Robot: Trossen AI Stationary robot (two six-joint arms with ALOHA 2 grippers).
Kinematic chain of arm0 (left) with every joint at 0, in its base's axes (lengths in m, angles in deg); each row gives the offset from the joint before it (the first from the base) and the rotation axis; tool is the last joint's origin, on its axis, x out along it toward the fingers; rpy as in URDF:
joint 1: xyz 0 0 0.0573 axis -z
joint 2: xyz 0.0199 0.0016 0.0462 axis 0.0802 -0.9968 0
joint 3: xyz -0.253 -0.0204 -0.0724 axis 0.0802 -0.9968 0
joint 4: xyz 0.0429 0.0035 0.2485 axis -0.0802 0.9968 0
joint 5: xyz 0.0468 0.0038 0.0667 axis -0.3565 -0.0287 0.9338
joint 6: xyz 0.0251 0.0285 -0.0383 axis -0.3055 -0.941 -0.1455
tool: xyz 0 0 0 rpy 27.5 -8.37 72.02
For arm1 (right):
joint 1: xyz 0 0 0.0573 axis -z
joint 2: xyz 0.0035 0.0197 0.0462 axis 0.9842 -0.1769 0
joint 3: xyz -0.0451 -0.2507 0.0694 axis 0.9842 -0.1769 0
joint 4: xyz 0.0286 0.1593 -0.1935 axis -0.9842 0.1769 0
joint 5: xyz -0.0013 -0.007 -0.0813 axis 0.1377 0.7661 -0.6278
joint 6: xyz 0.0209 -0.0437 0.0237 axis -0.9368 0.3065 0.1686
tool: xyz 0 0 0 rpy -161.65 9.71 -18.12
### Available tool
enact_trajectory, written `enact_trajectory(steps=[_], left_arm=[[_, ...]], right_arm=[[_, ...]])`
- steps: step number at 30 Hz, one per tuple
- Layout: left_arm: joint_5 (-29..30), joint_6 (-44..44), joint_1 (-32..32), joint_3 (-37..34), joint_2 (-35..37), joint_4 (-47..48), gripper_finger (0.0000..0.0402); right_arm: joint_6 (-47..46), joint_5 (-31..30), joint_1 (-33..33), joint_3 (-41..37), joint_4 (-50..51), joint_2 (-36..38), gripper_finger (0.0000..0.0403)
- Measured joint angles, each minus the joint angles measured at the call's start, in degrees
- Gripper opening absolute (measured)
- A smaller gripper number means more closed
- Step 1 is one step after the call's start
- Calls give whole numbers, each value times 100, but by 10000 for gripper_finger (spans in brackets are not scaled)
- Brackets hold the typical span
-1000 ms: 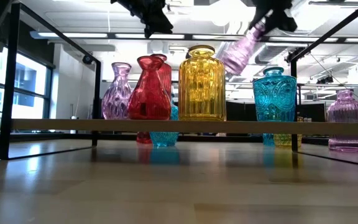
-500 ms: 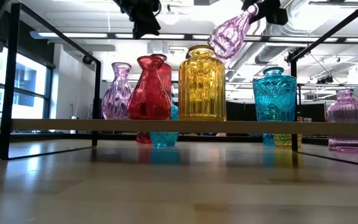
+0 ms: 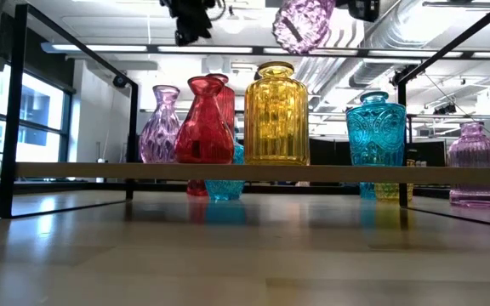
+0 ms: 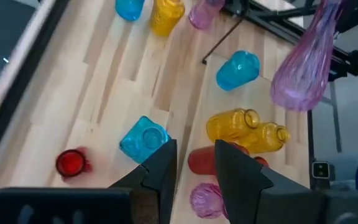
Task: Sort vases onto shelf
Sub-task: Put the top violet vase on the shelf aligned with the other violet vase
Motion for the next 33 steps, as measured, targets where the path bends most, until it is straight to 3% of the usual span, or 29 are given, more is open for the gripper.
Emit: enact_trajectory(steps=[8, 14, 33], left_arm=[[45, 134, -123, 4, 671, 10, 99], [395, 30, -190, 4, 1021, 388, 99], [650, -50, -183, 4, 1315, 882, 99]], right_arm=[[25, 334, -29, 0, -1260, -444, 119], [-194, 346, -246, 0, -1837, -817, 119], [-472, 394, -715, 0, -3174, -1670, 119]])
